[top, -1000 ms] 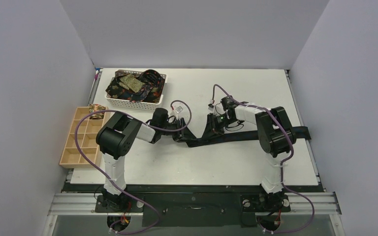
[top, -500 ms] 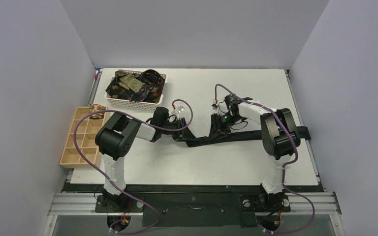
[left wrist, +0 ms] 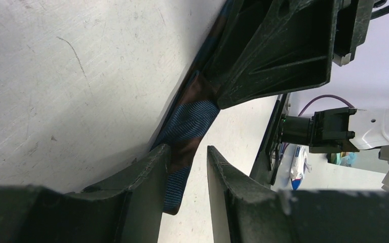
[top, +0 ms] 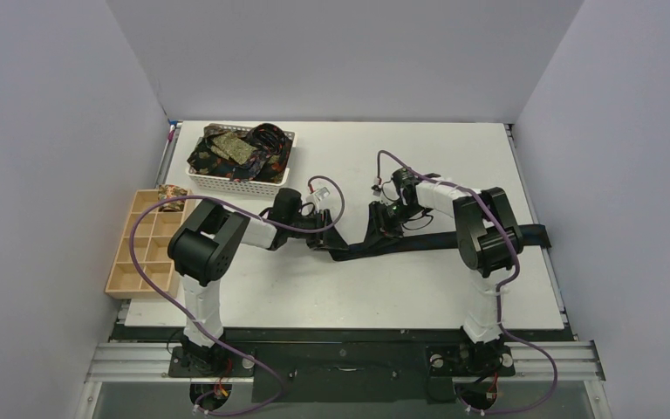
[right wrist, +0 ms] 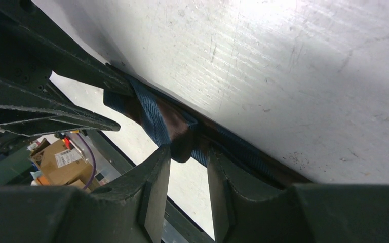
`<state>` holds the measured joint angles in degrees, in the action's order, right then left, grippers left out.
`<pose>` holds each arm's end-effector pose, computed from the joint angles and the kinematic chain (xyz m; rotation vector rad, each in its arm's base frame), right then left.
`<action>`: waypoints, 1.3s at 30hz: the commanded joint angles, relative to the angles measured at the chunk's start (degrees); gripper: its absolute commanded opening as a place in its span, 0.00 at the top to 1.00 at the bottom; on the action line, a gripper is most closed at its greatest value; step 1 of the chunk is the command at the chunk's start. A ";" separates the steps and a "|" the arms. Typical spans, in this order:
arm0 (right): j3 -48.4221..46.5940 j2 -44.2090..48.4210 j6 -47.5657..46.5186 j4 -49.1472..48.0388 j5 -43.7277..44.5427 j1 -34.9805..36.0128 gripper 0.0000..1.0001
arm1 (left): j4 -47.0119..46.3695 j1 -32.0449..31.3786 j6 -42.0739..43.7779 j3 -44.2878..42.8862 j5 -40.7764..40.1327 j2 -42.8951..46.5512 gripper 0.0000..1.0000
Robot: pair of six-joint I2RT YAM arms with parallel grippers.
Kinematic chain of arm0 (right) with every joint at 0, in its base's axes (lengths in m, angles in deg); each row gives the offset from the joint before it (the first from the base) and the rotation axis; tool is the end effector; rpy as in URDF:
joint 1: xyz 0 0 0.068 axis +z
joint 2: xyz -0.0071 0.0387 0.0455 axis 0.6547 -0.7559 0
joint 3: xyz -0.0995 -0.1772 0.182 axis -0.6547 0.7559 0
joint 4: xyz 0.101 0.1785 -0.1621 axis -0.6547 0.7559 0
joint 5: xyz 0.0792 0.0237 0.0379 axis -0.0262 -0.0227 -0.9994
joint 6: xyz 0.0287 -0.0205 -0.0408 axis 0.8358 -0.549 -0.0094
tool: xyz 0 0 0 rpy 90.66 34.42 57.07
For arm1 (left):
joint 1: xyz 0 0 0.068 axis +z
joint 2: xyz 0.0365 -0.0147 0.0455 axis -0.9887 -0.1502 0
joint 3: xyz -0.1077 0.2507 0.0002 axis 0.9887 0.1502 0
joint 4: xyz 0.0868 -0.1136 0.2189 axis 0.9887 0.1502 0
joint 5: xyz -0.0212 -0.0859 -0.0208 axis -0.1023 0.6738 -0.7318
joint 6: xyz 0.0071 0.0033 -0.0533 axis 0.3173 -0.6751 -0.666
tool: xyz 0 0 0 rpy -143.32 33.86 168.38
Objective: Roll the ties
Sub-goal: Roll the tie at the center of the board.
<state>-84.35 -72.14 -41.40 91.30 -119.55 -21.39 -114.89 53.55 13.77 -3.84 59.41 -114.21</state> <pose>0.3432 0.1484 0.1359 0.1749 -2.7989 -1.1820 0.3123 -0.1943 0.0995 0.2666 2.4305 -1.5080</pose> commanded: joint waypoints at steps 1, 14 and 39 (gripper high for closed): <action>-1.74 -1.00 2.13 -2.91 -1.01 0.20 0.71 | 8.83 -0.30 6.11 0.66 -9.81 -2.09 0.67; -0.85 0.05 -1.96 0.27 1.64 0.88 1.00 | 12.11 -0.31 11.35 -2.25 -12.22 0.38 0.54; 1.92 -2.42 -8.46 -3.11 10.00 0.41 1.00 | 21.15 -3.95 52.00 -0.81 -12.51 10.64 0.28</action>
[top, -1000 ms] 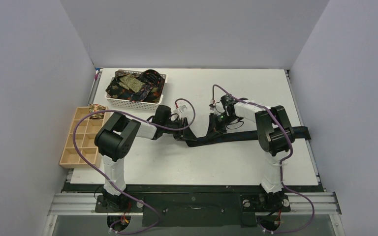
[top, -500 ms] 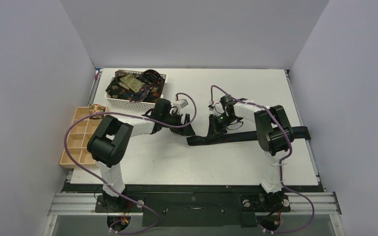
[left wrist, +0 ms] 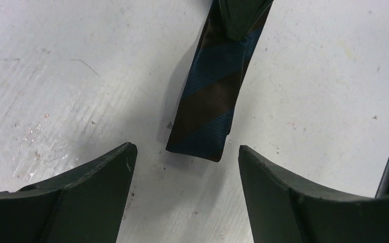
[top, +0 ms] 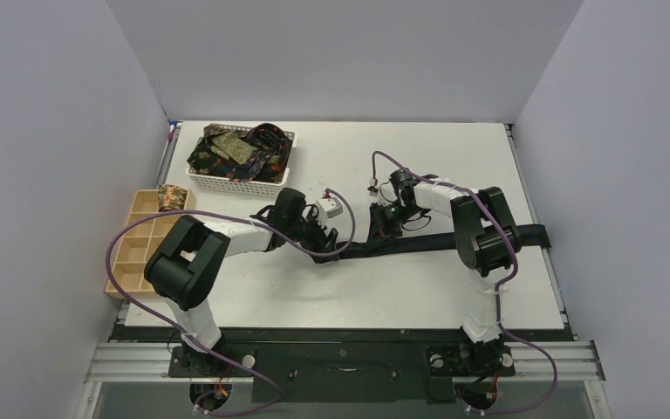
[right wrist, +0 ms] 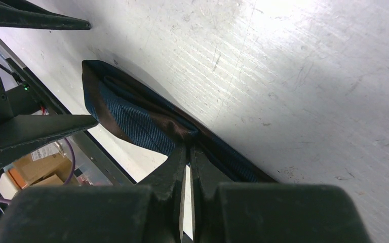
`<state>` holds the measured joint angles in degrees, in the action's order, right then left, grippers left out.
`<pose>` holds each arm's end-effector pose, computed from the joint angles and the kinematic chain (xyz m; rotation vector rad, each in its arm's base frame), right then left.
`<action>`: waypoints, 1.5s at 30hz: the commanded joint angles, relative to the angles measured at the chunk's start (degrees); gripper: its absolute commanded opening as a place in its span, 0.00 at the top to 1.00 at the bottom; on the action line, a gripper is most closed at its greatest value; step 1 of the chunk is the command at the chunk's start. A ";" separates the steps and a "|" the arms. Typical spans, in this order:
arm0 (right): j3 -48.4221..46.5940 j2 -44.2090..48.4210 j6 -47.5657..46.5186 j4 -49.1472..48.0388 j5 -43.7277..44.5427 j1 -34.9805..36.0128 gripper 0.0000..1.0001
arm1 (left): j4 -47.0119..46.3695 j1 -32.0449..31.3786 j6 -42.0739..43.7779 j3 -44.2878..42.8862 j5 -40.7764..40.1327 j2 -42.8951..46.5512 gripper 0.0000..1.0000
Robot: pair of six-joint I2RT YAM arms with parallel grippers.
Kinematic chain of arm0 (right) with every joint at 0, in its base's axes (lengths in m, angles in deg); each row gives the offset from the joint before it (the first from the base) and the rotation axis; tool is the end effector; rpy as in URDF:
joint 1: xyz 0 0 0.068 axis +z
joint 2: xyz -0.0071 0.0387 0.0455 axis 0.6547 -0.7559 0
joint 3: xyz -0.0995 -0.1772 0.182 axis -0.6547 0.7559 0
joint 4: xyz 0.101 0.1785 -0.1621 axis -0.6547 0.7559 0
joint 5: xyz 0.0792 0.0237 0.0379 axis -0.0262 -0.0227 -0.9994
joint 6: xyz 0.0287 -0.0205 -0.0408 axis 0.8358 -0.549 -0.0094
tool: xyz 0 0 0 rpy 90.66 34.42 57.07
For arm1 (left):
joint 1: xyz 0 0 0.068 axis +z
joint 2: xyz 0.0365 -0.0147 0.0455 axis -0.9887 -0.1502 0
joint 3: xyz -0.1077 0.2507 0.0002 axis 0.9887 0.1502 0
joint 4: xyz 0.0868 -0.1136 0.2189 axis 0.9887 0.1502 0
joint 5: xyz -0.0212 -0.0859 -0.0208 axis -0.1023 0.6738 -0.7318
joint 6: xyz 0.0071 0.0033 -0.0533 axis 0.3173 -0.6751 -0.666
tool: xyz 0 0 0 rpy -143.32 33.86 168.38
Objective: Roll the ties
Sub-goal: Roll the tie at the center of the board.
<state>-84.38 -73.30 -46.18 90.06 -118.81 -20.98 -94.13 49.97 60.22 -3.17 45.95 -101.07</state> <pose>0.3447 0.1515 0.1288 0.3049 -2.8255 -1.1828 0.2812 -0.1947 0.1429 1.0567 2.1456 -0.8994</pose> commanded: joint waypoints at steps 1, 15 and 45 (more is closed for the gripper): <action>1.95 -1.17 -3.62 -1.87 9.26 -0.03 1.00 | 0.49 -0.78 6.44 -1.61 1.27 -3.03 0.29; 2.81 -0.68 -2.71 -2.92 11.16 0.58 1.00 | 1.82 -4.29 9.30 -4.27 3.17 0.19 0.65; 3.57 -0.60 -1.90 -4.45 6.28 1.26 1.00 | -9.69 -9.63 7.74 -10.35 3.76 -9.75 0.63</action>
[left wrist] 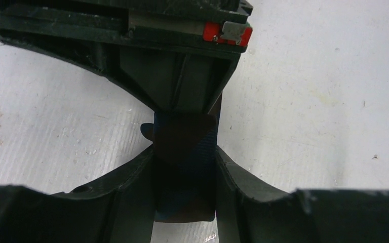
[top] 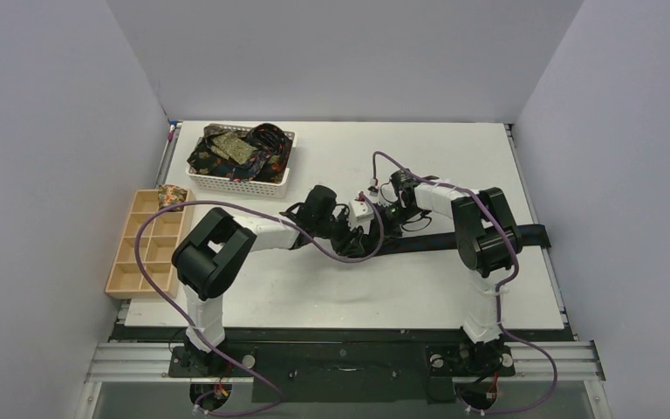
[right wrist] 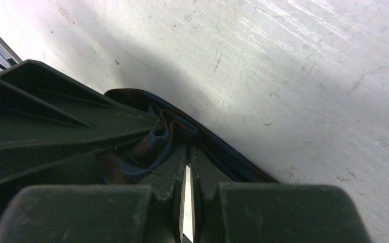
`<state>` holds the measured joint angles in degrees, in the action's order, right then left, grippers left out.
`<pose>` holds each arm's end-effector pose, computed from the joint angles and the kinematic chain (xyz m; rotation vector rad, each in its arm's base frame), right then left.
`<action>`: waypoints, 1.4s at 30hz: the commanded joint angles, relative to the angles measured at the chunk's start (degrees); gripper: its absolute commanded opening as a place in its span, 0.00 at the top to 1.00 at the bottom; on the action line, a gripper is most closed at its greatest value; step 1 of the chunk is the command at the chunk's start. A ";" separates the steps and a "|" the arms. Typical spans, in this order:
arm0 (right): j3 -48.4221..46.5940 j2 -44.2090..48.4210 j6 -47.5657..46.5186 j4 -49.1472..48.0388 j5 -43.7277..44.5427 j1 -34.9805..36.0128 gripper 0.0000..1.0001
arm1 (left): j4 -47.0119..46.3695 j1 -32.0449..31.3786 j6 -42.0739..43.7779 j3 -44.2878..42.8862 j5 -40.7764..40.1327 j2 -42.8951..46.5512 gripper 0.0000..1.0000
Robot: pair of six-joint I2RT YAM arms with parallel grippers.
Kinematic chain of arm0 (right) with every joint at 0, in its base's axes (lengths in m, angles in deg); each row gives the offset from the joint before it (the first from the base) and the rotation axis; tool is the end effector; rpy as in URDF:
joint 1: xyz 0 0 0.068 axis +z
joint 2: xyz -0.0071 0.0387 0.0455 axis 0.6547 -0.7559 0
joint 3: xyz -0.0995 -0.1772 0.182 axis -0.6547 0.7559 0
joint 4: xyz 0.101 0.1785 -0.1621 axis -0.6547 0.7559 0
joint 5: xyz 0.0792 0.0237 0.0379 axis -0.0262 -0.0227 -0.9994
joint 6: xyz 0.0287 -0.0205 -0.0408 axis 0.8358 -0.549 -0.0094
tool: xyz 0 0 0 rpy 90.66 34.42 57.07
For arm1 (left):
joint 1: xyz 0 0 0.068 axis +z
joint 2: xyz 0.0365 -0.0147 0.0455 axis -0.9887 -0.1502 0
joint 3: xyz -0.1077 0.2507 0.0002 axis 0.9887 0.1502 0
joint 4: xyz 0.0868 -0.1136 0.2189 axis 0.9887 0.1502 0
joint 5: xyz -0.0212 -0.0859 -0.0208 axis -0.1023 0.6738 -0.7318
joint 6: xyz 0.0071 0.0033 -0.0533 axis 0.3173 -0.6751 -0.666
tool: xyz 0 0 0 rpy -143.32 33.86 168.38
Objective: Roll the ties
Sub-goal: Roll the tie at the center of the board.
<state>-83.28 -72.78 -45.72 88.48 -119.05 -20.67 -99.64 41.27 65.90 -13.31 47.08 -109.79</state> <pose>0.3423 0.1528 0.1281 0.3125 -2.8287 -1.1972 0.2869 -0.2681 0.1466 1.3075 1.8729 -0.9367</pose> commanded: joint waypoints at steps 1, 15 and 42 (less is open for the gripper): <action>2.45 -1.04 -2.32 -2.92 6.26 0.95 1.00 | -3.65 -1.03 2.33 -0.22 2.36 -1.19 0.66; 2.71 6.16 2.23 -1.92 -4.34 -5.04 0.87 | 11.74 -2.23 9.61 3.01 -11.17 -1.12 0.80; -0.62 2.71 -0.27 1.25 1.19 -2.41 1.00 | 13.77 -2.71 9.55 1.48 -9.81 -1.30 0.72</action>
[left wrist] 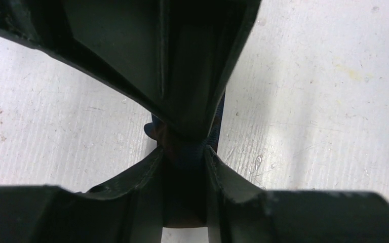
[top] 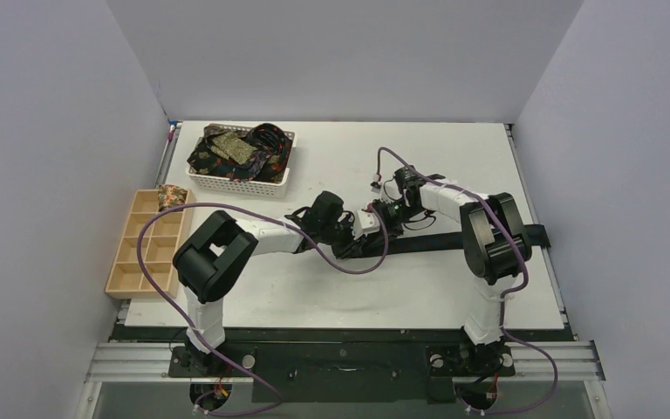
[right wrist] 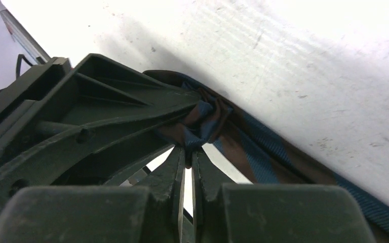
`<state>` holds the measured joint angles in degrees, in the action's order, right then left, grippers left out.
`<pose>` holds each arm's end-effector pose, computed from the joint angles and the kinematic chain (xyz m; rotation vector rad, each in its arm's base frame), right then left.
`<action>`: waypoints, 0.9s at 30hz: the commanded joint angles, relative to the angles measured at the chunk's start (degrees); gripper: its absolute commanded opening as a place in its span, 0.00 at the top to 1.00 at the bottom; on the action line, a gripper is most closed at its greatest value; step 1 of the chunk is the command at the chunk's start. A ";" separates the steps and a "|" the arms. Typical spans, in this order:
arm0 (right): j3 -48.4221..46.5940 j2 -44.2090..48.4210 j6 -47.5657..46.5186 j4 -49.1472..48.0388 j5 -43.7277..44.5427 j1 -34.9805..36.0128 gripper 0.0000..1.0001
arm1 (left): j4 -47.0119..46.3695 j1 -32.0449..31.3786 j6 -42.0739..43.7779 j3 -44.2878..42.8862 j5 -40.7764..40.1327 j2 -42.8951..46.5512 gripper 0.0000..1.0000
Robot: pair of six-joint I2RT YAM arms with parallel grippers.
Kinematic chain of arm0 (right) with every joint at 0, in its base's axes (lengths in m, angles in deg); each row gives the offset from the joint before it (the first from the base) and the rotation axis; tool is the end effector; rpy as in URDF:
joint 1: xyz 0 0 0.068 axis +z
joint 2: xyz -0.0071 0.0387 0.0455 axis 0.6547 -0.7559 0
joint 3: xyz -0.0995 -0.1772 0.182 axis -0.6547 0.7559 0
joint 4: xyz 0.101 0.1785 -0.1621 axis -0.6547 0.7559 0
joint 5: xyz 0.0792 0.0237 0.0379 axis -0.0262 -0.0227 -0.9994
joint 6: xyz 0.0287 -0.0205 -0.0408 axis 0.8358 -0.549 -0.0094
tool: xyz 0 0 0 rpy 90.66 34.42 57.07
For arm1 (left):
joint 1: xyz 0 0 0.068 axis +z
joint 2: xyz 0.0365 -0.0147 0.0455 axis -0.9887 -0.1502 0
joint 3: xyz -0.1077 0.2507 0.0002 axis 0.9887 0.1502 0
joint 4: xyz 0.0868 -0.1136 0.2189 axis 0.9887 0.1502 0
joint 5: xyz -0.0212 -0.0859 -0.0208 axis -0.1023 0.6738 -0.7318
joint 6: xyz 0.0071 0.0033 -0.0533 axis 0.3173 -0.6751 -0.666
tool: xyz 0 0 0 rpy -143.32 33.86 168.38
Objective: Roll the ties
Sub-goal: Roll the tie at the center of the board.
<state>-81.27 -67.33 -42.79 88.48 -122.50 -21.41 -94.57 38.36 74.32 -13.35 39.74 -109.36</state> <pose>0.3339 0.1463 0.1543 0.2666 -2.8075 -1.3049 0.2723 -0.2764 0.1411 1.4535 1.8540 -0.7471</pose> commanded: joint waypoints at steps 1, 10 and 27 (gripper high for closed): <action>-2.67 -3.89 -3.63 2.18 4.96 -1.79 1.00 | 7.85 0.49 1.14 1.60 -2.06 -1.58 0.65; -1.86 -10.21 -8.11 5.39 7.35 -3.62 1.00 | -7.60 4.72 -2.20 6.80 8.77 5.84 0.30; -3.27 -9.86 -9.87 6.10 7.25 -2.62 1.00 | -8.36 0.56 0.32 0.22 5.87 -3.80 0.13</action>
<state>-85.21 -75.88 -48.83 94.74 -124.62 -24.74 -101.69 40.11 75.15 -9.85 46.58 -109.86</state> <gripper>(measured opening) 0.020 0.883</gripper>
